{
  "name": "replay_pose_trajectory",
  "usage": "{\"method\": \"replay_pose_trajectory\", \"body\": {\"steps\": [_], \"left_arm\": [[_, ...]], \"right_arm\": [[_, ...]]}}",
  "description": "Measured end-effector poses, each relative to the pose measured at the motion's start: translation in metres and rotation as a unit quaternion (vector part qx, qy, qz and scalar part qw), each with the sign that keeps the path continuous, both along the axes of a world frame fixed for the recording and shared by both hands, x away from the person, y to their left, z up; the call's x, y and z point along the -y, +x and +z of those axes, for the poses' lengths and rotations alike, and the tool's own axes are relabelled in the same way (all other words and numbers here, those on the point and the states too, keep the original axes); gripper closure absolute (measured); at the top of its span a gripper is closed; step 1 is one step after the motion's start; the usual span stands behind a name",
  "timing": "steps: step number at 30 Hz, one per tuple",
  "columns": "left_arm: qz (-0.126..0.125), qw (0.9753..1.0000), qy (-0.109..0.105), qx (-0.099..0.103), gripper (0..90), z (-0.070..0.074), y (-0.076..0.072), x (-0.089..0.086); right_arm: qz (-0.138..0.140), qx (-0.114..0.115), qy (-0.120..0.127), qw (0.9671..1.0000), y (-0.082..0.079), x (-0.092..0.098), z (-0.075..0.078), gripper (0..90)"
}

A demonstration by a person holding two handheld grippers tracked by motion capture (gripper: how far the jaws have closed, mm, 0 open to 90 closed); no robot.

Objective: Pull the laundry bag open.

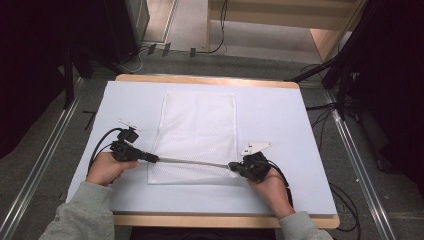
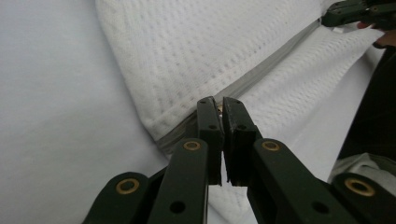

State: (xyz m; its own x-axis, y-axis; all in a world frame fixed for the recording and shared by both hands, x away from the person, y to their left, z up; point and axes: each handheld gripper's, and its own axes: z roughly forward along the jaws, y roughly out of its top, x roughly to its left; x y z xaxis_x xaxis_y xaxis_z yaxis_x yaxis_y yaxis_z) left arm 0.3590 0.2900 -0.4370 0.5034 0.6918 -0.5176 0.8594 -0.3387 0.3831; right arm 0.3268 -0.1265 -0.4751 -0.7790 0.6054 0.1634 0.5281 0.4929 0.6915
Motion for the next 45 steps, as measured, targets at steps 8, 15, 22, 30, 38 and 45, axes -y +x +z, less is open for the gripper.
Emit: {"method": "replay_pose_trajectory", "body": {"steps": [8, 15, 22, 30, 38, 45], "left_arm": [[0.035, 0.9993, -0.01, 0.002, 88.6, 0.001, -0.007, -0.03], [-0.002, 1.0, -0.002, 0.008, 87.4, -0.001, -0.011, -0.019], [-0.012, 0.9979, -0.016, 0.061, 73.1, 0.003, -0.015, -0.017], [-0.003, 0.993, -0.009, 0.118, 58.8, 0.01, -0.018, -0.019], [0.021, 0.9885, -0.008, 0.149, 43.7, 0.012, -0.017, -0.029], [0.049, 0.9861, 0.006, 0.158, 37.6, 0.01, -0.014, -0.04]], "right_arm": [[0.001, 0.0, 0.0, 1.0, 0.0, 0.0, 0.0, 90.0], [0.003, -0.009, 0.003, 0.9999, 0.003, 0.002, 0.001, 90.0], [0.007, -0.018, 0.02, 0.9996, 0.007, 0.005, 0.004, 76.1], [-0.013, -0.003, 0.035, 0.9993, 0.009, 0.017, 0.012, 66.8], [-0.035, 0.007, 0.051, 0.9981, 0.013, 0.038, 0.018, 54.5], [-0.062, 0.014, 0.051, 0.9966, 0.017, 0.059, 0.016, 47.7]]}}
